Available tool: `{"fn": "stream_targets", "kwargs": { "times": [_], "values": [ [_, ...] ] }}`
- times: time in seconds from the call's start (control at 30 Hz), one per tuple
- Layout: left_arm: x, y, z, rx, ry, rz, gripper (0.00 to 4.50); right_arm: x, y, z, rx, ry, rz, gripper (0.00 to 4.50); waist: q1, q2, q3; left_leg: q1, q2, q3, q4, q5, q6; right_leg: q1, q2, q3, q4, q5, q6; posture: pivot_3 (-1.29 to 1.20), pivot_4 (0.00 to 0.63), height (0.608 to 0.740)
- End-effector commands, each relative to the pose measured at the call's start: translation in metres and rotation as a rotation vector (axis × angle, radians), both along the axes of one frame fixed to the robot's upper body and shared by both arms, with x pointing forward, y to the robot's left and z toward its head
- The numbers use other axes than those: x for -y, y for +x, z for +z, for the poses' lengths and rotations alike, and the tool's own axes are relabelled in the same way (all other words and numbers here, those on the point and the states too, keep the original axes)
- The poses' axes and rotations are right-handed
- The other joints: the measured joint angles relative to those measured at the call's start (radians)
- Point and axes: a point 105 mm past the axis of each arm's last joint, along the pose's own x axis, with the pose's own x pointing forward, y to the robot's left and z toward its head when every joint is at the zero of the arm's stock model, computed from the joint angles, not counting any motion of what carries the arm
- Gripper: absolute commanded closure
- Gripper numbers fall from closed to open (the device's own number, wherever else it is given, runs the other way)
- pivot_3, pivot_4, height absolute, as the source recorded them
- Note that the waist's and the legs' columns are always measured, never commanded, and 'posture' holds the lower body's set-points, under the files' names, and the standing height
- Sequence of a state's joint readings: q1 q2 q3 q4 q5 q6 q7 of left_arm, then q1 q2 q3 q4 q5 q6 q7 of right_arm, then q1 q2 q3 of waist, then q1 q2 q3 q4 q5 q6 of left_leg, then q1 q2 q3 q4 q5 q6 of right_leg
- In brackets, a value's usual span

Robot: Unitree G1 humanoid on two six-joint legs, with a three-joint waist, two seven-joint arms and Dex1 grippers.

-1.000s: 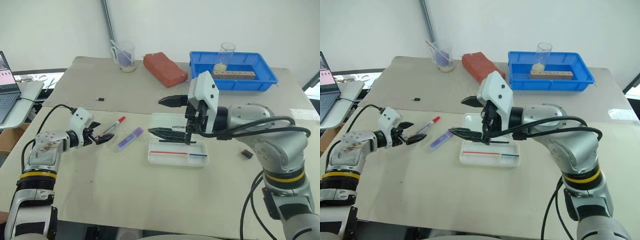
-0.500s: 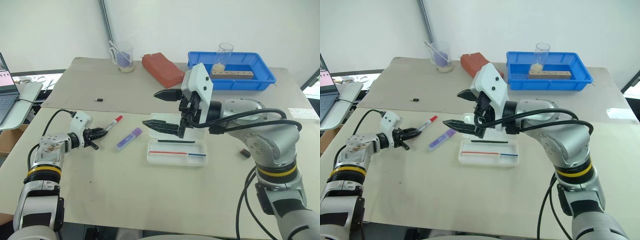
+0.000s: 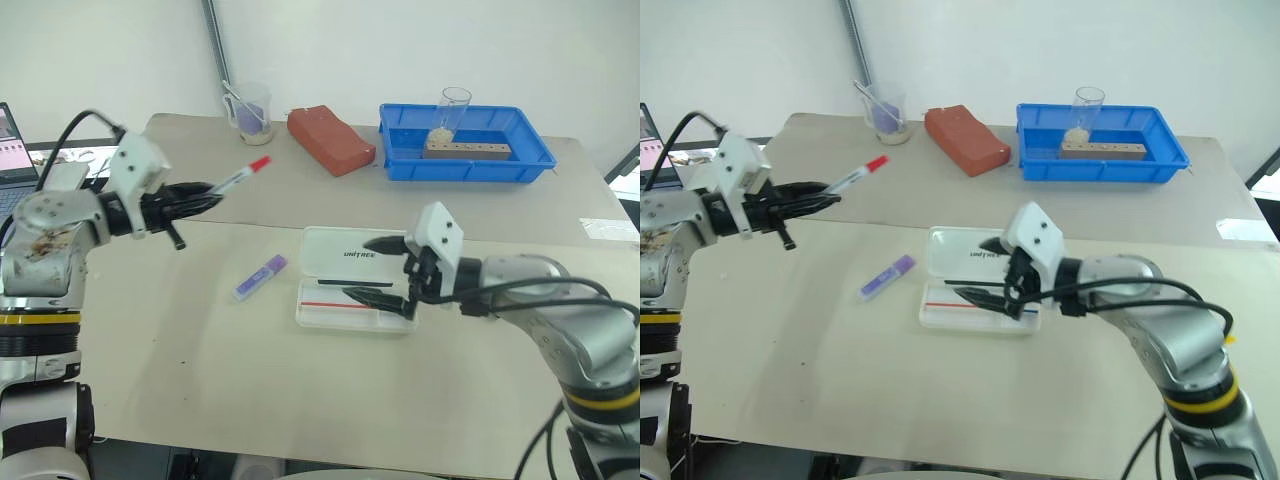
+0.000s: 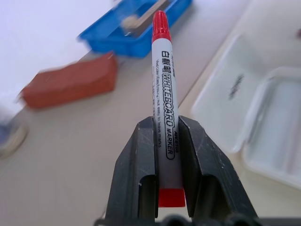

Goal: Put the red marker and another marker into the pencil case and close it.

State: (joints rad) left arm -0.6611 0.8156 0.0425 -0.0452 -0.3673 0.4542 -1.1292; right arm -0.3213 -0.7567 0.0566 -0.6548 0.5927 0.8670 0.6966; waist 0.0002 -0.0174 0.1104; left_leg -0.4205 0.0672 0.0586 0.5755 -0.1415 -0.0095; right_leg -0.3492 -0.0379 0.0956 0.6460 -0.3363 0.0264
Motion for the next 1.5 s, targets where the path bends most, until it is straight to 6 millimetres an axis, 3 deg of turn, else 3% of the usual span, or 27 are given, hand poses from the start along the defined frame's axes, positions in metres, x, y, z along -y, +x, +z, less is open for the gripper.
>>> {"fn": "stream_targets", "kwargs": {
  "times": [0.03,0.2,0.4,0.57,0.83,0.97,1.0,1.07,1.23,1.37,1.5],
  "values": [
    [0.044,-0.019,-0.016,-0.037,0.041,-0.186,4.31,0.009,-0.009,0.013,0.07,-0.006,-0.016,0.0,-0.004,0.002,-0.001,0.0,0.0,0.0,0.0,0.0,0.0,0.0,0.0,0.001,0.0,0.0,0.0,0.0,0.15,0.74],
    [0.082,-0.026,-0.074,-0.098,0.122,-0.318,4.31,0.02,-0.019,0.008,0.037,-0.02,-0.07,0.0,-0.014,0.003,-0.001,0.0,0.0,-0.003,0.0,0.0,0.0,0.001,0.003,0.002,-0.001,0.0,0.0,0.0,0.15,0.74],
    [0.11,-0.027,-0.108,-0.144,0.146,-0.392,4.31,0.031,-0.031,0.006,0.006,-0.038,-0.118,0.0,-0.012,0.002,-0.001,0.0,0.0,-0.006,0.001,0.0,0.0,0.001,0.005,0.003,-0.002,0.0,0.0,0.0,0.15,0.74],
    [0.116,-0.014,-0.135,-0.147,0.187,-0.365,4.31,0.035,-0.031,-0.004,-0.013,-0.039,-0.179,0.0,-0.012,0.001,0.0,0.0,0.0,-0.007,0.002,0.0,0.0,0.003,0.005,0.002,-0.004,0.0,0.0,0.0,0.15,0.74],
    [0.118,0.003,-0.136,-0.079,0.234,-0.372,4.31,0.037,-0.03,-0.005,-0.008,-0.025,-0.224,0.0,-0.011,0.0,0.0,-0.001,0.0,-0.008,0.002,0.0,0.0,0.003,0.006,0.002,-0.004,0.0,0.0,0.0,0.15,0.74],
    [0.119,0.003,-0.137,-0.079,0.25,-0.403,4.31,0.035,-0.03,-0.005,-0.009,-0.017,-0.223,0.0,-0.013,0.001,0.0,-0.001,0.0,-0.008,0.002,0.0,0.0,0.003,0.006,0.002,-0.004,0.0,0.001,0.0,0.15,0.74],
    [0.12,0.002,-0.137,-0.081,0.25,-0.411,3.28,0.035,-0.029,-0.005,-0.009,-0.015,-0.223,0.0,-0.013,0.001,0.0,-0.001,0.0,-0.008,0.002,0.0,0.0,0.003,0.007,0.002,-0.004,0.0,0.001,0.0,0.15,0.74],
    [0.121,0.0,-0.141,-0.084,0.25,-0.414,2.54,0.035,-0.028,-0.007,-0.014,-0.011,-0.224,0.0,-0.013,0.001,0.0,-0.001,0.0,-0.008,0.002,0.0,0.0,0.003,0.007,0.002,-0.004,0.0,0.001,0.0,0.15,0.74],
    [0.122,0.001,-0.134,-0.059,0.228,-0.395,0.04,0.035,-0.027,-0.009,-0.024,-0.008,-0.22,0.0,-0.012,0.001,0.0,-0.001,0.0,-0.009,0.002,0.0,0.0,0.004,0.007,0.002,-0.004,0.0,0.001,0.0,0.15,0.74],
    [0.119,-0.004,-0.091,-0.016,0.127,-0.392,0.04,0.033,-0.026,-0.007,-0.02,-0.005,-0.197,0.0,-0.013,0.002,-0.001,-0.001,0.0,-0.009,0.003,0.0,0.0,0.004,0.007,0.002,-0.004,0.0,0.001,0.0,0.15,0.74],
    [0.101,-0.014,-0.061,-0.034,0.054,-0.331,0.04,0.022,-0.022,0.0,-0.005,0.011,-0.133,0.0,-0.019,0.003,-0.001,0.0,0.002,-0.01,0.003,0.0,0.0,0.004,0.009,0.003,-0.004,-0.001,0.002,0.0,0.15,0.74]
  ]
}}
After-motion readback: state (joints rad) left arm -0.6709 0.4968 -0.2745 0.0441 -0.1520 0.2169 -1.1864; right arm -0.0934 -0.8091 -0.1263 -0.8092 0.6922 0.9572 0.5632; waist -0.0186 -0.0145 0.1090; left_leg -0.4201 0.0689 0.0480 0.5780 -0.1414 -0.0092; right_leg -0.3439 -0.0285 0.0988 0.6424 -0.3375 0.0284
